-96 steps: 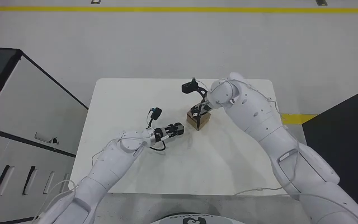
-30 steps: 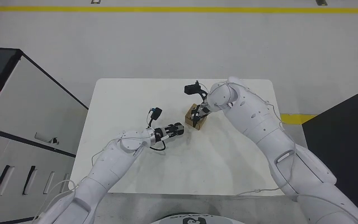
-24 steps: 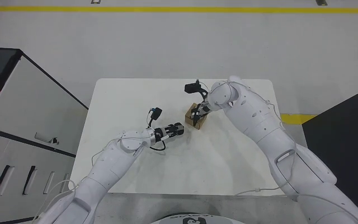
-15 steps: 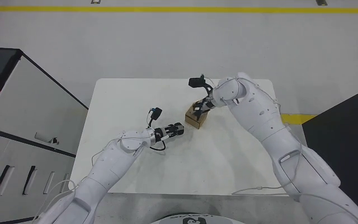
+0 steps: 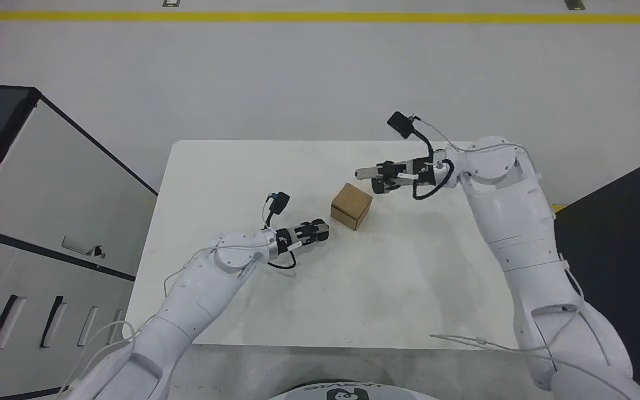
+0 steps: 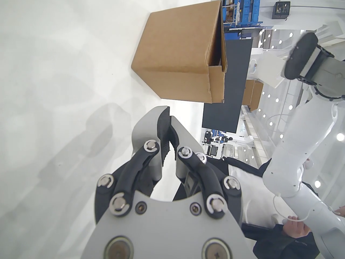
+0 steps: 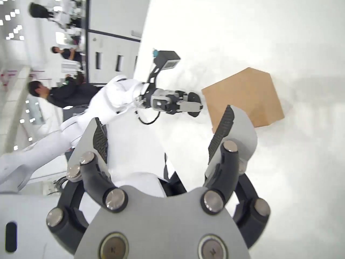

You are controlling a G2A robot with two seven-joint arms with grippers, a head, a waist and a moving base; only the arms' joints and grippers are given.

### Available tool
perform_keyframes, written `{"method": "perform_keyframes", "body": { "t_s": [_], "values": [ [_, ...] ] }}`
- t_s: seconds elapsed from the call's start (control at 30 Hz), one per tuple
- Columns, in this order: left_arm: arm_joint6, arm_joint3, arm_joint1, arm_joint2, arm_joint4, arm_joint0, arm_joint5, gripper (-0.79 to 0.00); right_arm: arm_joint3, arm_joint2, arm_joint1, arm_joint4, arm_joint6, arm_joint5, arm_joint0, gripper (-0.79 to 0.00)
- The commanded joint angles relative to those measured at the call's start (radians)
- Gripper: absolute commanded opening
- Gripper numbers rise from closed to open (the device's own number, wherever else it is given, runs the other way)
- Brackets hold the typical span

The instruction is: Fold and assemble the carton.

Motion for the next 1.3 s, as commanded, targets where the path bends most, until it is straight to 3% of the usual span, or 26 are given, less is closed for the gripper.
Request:
{"method": "perform_keyframes", "body": {
  "t_s": [0.0, 0.3, 0.53, 0.73, 0.97, 1.0, 1.03, 1.27],
  "values": [
    [0.000, 0.000, 0.000, 0.000, 0.000, 0.000, 0.000, -0.785, 0.002, -0.003, -0.001, -0.017, -0.009, 0.002, 0.003, 0.000],
    [0.000, 0.000, 0.000, 0.000, 0.000, 0.000, 0.000, -0.785, -0.016, 0.021, 0.002, 0.043, -0.033, -0.010, -0.026, 0.000],
    [0.000, 0.000, 0.000, 0.000, 0.000, 0.000, 0.000, -0.785, -0.100, 0.256, 0.052, 0.303, 0.063, -0.067, -0.218, 0.000],
    [0.000, 0.000, 0.000, 0.000, 0.000, 0.000, 0.000, -0.785, -0.138, 0.471, 0.083, 0.525, 0.073, -0.077, -0.407, 0.000],
    [0.000, 0.000, 0.000, 0.000, 0.000, 0.000, 0.000, -0.785, -0.166, 0.528, 0.095, 0.614, 0.068, -0.066, -0.476, 0.000],
    [0.000, 0.000, 0.000, 0.000, 0.000, 0.000, 0.000, -0.763, -0.166, 0.514, 0.095, 0.617, 0.075, -0.064, -0.471, 0.000],
    [0.000, 0.000, 0.000, 0.000, 0.000, 0.000, 0.000, -0.419, -0.164, 0.504, 0.095, 0.613, 0.079, -0.062, -0.467, 0.000],
    [0.000, 0.000, 0.000, 0.000, 0.000, 0.000, 0.000, -0.419, -0.164, 0.504, 0.095, 0.613, 0.079, -0.062, -0.467, 0.000]
  ]
}}
